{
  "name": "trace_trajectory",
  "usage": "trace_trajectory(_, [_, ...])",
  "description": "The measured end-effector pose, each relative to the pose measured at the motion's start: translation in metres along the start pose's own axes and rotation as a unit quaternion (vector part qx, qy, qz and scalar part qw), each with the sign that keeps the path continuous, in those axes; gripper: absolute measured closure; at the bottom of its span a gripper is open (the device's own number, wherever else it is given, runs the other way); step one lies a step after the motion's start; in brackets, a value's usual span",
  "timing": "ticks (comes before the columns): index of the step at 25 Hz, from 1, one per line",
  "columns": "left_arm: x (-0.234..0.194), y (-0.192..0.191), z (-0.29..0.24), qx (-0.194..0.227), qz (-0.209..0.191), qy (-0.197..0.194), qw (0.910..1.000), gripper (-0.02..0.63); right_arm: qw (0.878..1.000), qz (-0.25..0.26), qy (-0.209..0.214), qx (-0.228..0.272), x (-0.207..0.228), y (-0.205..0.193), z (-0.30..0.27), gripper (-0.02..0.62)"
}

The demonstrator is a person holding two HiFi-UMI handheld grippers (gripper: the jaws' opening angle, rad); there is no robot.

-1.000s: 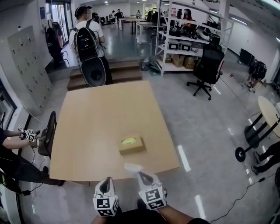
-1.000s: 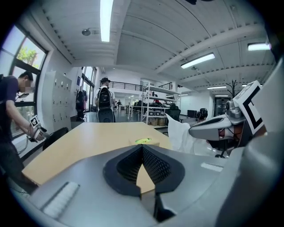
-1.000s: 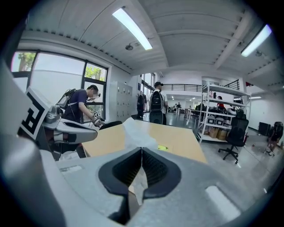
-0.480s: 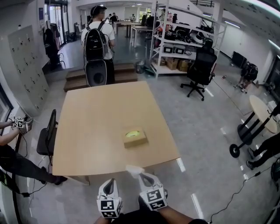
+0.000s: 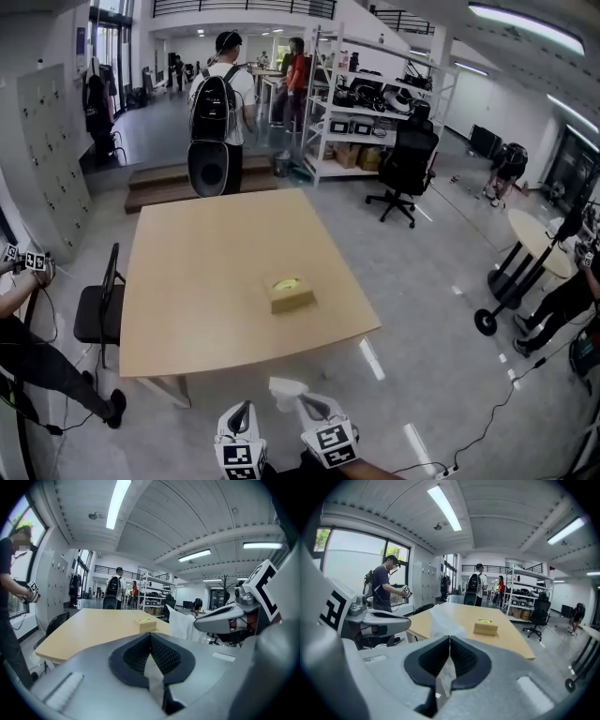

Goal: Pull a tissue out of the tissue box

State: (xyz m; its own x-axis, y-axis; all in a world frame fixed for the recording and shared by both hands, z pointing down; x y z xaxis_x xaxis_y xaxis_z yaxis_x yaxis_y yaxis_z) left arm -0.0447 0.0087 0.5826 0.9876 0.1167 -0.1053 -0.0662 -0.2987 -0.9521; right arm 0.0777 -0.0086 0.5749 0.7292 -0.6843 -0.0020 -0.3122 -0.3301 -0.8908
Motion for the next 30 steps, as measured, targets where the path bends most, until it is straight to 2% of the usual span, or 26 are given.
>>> trace_trajectory(6, [-0.005, -0.004, 0.015, 0.006, -0.02, -0.008, 0.9998, 0.588, 1.0, 0.004, -0.02, 0.015, -0.011, 0.004, 0.012, 0.597])
trace_trajectory(11, [-0.004, 0.0, 0.019, 0.011, -0.011, 0.0, 0.9999, 0.588, 1.0, -0.001, -0.001, 0.01, -0.018, 0.0, 0.016, 0.597])
trace_trajectory(20, [-0.006, -0.001, 0.019, 0.005, -0.005, 0.015, 0.9999, 0.588, 1.0, -0.015, -0.005, 0.008, -0.013, -0.013, 0.015, 0.598])
trace_trajectory(30, [-0.004, -0.013, 0.022, 0.002, -0.009, 0.009, 0.9999, 0.588, 1.0, -0.018, -0.005, 0.012, -0.016, -0.018, 0.022, 0.6])
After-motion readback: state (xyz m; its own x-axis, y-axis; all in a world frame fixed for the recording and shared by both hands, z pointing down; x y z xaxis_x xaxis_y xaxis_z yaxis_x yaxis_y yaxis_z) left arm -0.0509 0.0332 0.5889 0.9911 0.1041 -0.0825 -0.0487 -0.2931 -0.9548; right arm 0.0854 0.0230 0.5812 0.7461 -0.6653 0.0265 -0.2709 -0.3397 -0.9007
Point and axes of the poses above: the fingertips, and each gripper's own axes: z backward along the fingers, x to its right, y out of its top, the point moved 2 cm from there along z, backward along the fingers, and after that the axes turned 7 degrees about y, right-handed, at the moved point
